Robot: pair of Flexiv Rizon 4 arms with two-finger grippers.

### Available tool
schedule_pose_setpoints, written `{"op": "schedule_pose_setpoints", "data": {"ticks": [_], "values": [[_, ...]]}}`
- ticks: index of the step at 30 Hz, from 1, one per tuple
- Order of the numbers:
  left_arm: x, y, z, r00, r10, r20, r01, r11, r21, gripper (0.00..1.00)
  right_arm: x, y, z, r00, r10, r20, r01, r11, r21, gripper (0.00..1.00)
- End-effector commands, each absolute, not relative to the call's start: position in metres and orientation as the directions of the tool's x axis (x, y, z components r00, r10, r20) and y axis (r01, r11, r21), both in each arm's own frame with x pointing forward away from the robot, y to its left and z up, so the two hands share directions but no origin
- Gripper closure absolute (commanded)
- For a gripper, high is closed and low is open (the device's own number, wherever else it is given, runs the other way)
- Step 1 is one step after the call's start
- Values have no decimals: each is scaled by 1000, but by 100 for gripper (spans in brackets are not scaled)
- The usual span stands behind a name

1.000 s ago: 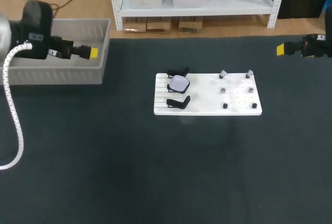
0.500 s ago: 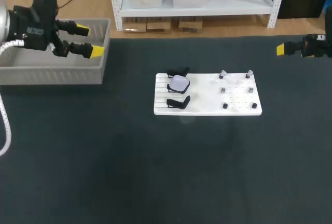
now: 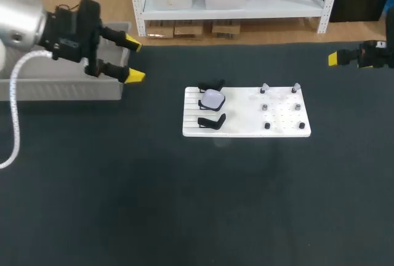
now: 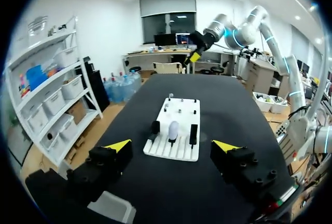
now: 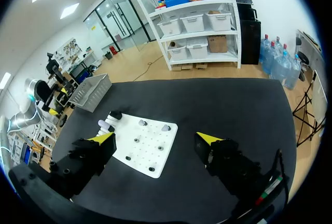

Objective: Pick up each earbud case from the left stands, insert the matching earbuds, close the lid, and place the case in the box.

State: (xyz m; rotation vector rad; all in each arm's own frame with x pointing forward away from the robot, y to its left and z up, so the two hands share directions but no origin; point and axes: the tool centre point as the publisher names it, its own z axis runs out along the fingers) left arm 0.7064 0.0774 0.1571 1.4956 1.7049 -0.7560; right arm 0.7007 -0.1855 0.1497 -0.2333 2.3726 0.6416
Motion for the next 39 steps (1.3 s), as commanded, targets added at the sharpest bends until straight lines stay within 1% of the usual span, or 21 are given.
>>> {"op": "schedule_pose_setpoints", "data": {"ticks": [1, 10, 13, 26, 29, 32, 39], "values": [[722, 56, 137, -55, 561, -826, 998, 43, -38, 0, 700, -186, 150, -766, 0, -643, -324, 864, 386, 0], [723, 31, 118, -37, 564, -825, 997, -35, -68, 0, 700, -186, 150, -766, 0, -643, -324, 864, 386, 0], [722, 27, 117, -73, 585, -808, 993, -35, -115, 0, 700, -186, 150, -766, 0, -643, -324, 864, 386, 0], [722, 27, 117, -73, 585, -808, 993, -35, -115, 0, 700, -186, 150, -766, 0, -643, -324, 864, 386, 0], [720, 29, 108, -76, 572, -817, 993, -35, -117, 0, 700, -186, 150, -766, 0, -643, -324, 864, 386, 0], [722, 24, 95, -43, 586, -809, 995, -48, -87, 0, 700, -186, 150, -766, 0, -643, -324, 864, 386, 0], [727, 2, 81, 4, 575, -818, 991, -111, -73, 0, 700, -186, 150, -766, 0, -643, -324, 864, 386, 0]]}}
